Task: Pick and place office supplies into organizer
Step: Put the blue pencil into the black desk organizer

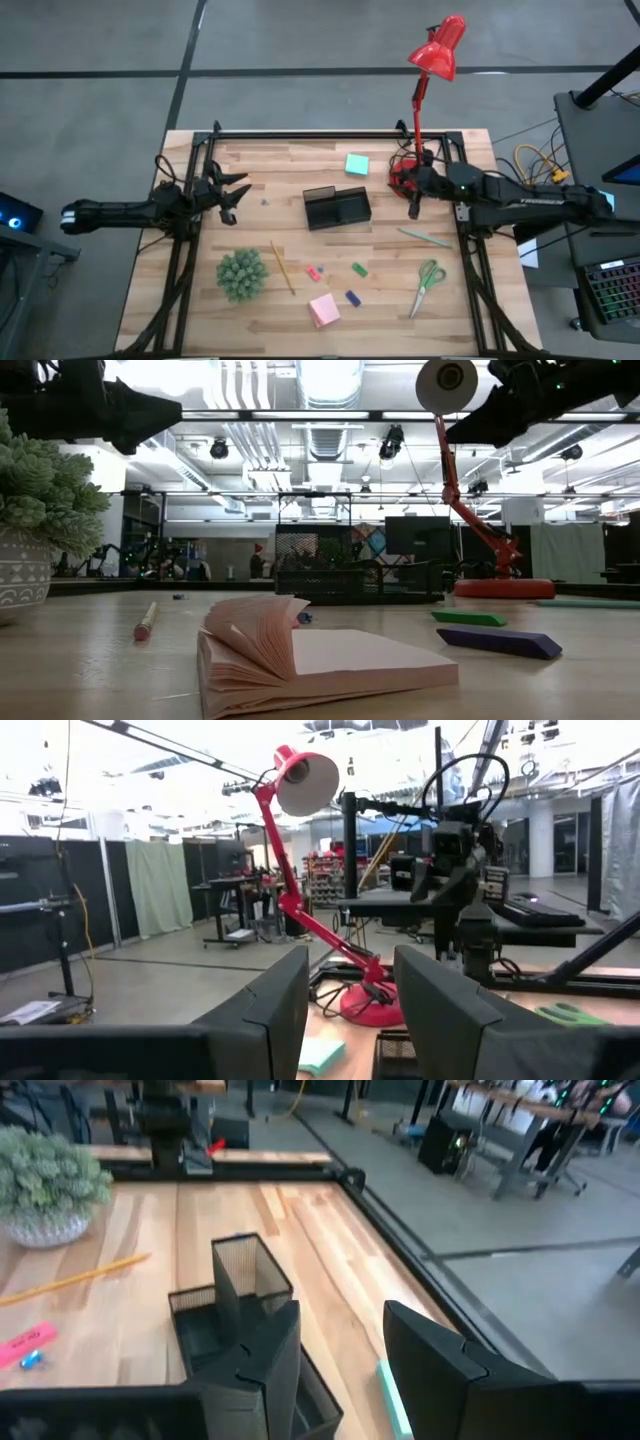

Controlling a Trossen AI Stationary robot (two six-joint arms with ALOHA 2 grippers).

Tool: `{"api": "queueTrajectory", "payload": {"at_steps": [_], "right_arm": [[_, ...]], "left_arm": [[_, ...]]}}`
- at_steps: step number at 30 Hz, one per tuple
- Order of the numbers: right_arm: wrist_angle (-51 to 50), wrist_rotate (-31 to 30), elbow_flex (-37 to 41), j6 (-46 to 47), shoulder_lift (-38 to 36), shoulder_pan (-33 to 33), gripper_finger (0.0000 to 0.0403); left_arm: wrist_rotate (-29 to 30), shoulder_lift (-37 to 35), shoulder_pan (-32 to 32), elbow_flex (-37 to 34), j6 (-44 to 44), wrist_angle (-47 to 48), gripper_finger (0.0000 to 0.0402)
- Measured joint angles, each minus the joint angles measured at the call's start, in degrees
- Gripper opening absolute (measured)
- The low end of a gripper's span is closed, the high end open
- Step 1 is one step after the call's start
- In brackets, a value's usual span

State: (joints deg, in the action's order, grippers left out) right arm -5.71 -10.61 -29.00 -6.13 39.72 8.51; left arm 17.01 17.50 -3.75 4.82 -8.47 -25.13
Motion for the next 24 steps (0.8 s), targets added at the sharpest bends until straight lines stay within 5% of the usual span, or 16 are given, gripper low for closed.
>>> {"api": "queueTrajectory", "payload": {"at_steps": [7,13,24], "right_arm": [[-8.1,1.4,-6.7,6.3,4.3,0.0,0.0137],[-17.0,11.1,-13.0,8.3,7.2,-0.1,0.0137],[-35.4,11.2,-18.0,18.7,10.8,0.0,0.0137]], "left_arm": [[0.0,0.8,0.0,-0.2,0.0,0.1,0.0137],[0.0,1.7,0.0,-0.2,0.0,-0.3,0.0137],[0.0,2.1,0.0,-0.3,0.0,-0.3,0.0137]]}}
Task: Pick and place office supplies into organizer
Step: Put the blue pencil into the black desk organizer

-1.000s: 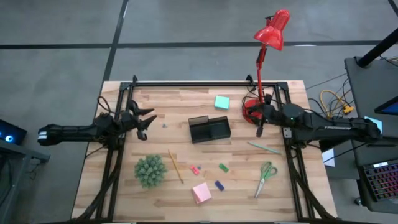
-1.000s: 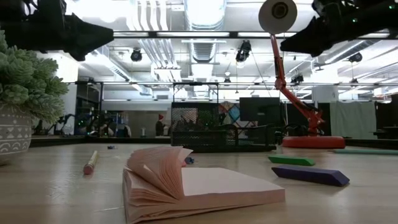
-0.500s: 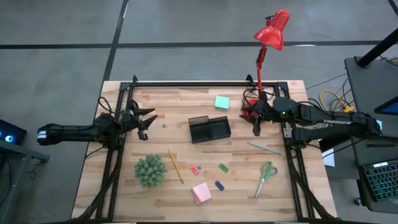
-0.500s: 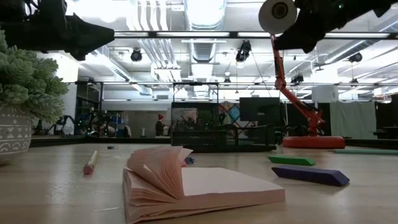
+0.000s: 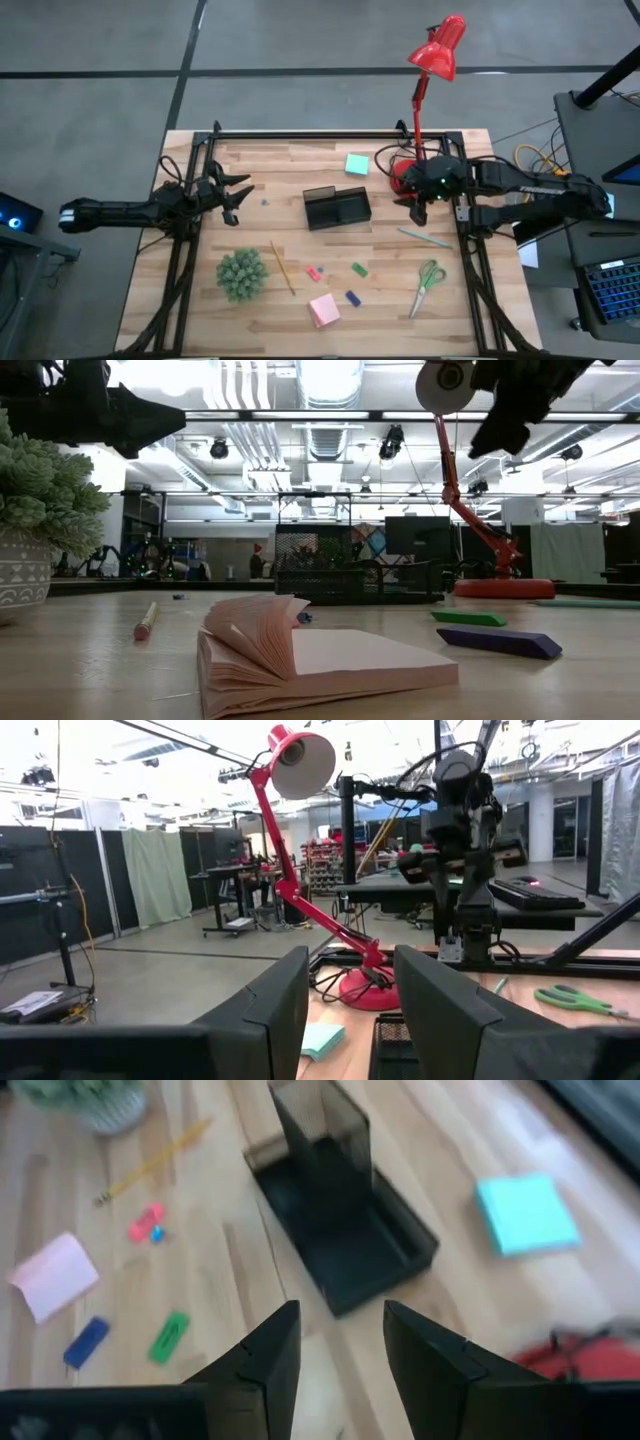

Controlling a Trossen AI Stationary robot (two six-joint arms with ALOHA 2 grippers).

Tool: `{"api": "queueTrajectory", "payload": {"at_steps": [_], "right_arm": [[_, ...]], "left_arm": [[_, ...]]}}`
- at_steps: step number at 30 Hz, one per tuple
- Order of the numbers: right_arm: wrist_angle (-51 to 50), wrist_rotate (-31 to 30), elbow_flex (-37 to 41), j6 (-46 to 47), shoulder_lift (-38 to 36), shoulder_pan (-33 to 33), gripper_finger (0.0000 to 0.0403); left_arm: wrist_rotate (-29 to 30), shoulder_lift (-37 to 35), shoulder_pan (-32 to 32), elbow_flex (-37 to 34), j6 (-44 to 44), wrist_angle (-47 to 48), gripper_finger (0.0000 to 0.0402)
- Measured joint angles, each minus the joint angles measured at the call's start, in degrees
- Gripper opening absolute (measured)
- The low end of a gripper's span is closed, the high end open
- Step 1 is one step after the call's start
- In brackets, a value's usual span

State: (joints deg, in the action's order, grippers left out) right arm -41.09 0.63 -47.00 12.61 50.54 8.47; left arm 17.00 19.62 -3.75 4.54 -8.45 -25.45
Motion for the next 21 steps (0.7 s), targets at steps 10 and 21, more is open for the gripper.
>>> {"api": "queueTrajectory", "payload": {"at_steps": [10,21], "right_arm": [[-9.6,6.3,-0.1,7.5,2.4,-0.1,0.0137],[-17.7,6.4,1.6,13.0,8.2,-3.1,0.0137]], "left_arm": [[0.0,0.1,0.0,0.0,0.0,-0.1,0.0137],[0.0,0.2,0.0,0.0,0.2,-0.2,0.0137]]}}
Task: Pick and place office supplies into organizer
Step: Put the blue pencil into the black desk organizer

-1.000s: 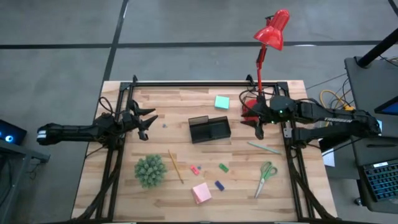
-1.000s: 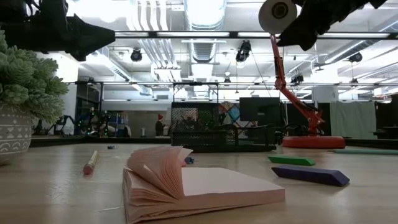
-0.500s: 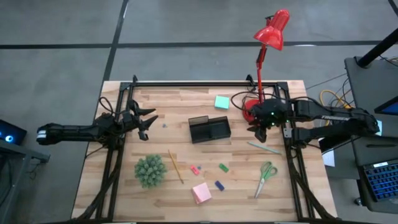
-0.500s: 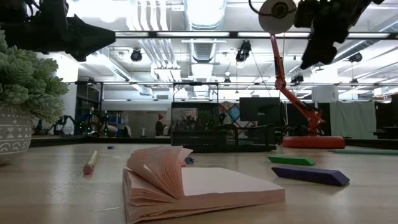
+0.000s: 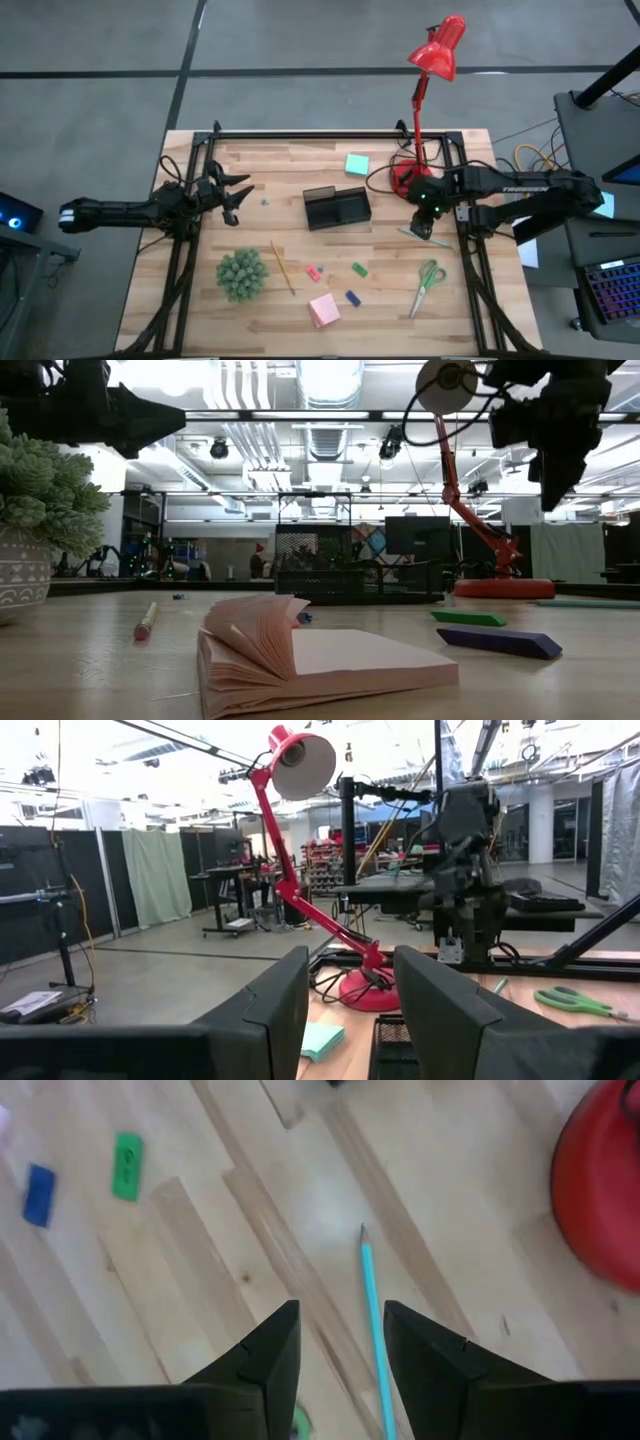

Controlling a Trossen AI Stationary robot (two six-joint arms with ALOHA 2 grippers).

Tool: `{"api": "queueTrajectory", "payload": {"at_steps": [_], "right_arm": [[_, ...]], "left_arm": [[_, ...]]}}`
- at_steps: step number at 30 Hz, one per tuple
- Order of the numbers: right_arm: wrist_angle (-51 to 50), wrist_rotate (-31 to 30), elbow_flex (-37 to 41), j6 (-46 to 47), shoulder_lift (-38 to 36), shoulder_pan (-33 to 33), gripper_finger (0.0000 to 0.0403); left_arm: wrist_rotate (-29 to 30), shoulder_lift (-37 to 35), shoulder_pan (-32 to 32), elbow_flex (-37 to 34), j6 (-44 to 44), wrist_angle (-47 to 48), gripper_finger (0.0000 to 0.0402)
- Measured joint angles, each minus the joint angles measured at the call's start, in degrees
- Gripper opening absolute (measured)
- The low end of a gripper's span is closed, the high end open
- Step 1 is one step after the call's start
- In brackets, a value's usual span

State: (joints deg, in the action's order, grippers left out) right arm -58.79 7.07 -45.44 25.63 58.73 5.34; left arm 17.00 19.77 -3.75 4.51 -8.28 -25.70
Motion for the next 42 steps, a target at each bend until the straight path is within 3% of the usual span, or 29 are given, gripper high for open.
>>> {"api": "queueTrajectory", "payload": {"at_steps": [23,33,42], "right_arm": [[1.0,-1.1,0.9,4.0,22.3,-3.4,0.0137],[3.3,-5.7,0.9,2.4,25.9,-3.4,0.0165],[6.8,-5.6,0.9,-4.2,24.9,-3.4,0.0195]], "left_arm": [[0.0,0.8,0.0,-0.2,0.1,0.1,0.0137],[0.0,0.8,0.0,-0.2,0.0,0.1,0.0137],[0.0,0.9,0.0,-0.2,0.0,0.1,0.0137]]}}
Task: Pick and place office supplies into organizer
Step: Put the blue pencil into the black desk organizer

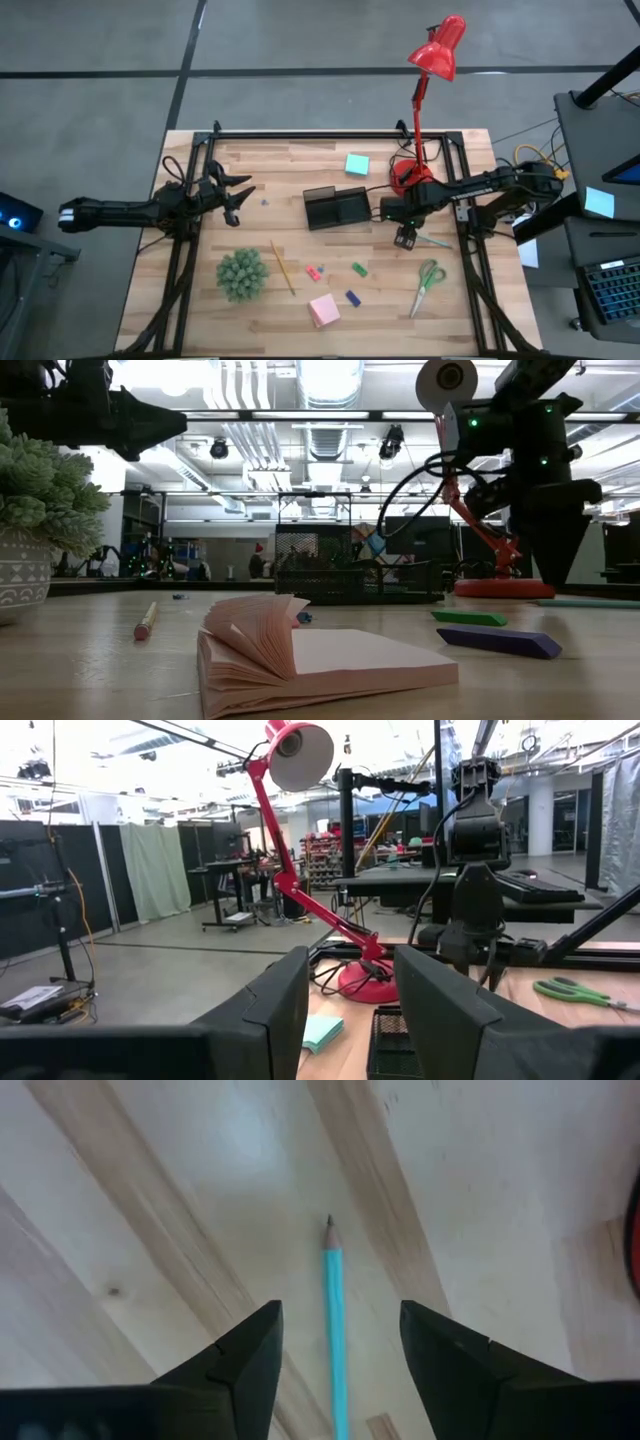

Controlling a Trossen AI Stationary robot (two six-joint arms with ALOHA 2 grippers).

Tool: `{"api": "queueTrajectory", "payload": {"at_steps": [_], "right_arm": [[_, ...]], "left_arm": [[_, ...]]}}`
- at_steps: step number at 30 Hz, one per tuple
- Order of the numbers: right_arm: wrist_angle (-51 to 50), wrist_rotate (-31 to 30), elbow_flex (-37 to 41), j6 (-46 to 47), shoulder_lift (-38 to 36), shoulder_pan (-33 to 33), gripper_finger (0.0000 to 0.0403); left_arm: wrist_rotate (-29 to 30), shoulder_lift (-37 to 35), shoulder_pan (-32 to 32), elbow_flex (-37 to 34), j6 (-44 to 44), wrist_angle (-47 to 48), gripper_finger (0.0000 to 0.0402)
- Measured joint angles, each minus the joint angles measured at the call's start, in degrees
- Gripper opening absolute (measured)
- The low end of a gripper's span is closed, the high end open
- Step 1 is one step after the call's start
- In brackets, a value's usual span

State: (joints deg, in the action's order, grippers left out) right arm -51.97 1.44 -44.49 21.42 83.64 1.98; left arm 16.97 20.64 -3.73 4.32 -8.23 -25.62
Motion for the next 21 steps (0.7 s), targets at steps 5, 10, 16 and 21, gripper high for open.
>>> {"api": "queueTrajectory", "payload": {"at_steps": [5,10,16,21], "right_arm": [[-0.1,0.7,1.6,-2.5,0.0,-0.4,0.0196],[-0.1,3.5,4.5,-1.0,-0.8,-1.3,0.0196],[2.9,3.3,8.5,1.5,-3.6,-3.3,0.0196],[6.1,1.5,10.6,1.0,-6.6,-3.4,0.0195]], "left_arm": [[0.0,0.0,0.0,0.0,0.0,0.1,0.0137],[0.0,0.1,0.0,0.0,0.0,0.1,0.0137],[0.0,0.3,0.0,0.0,0.0,0.1,0.0137],[0.0,0.3,0.0,0.0,0.3,0.1,0.0137]]}}
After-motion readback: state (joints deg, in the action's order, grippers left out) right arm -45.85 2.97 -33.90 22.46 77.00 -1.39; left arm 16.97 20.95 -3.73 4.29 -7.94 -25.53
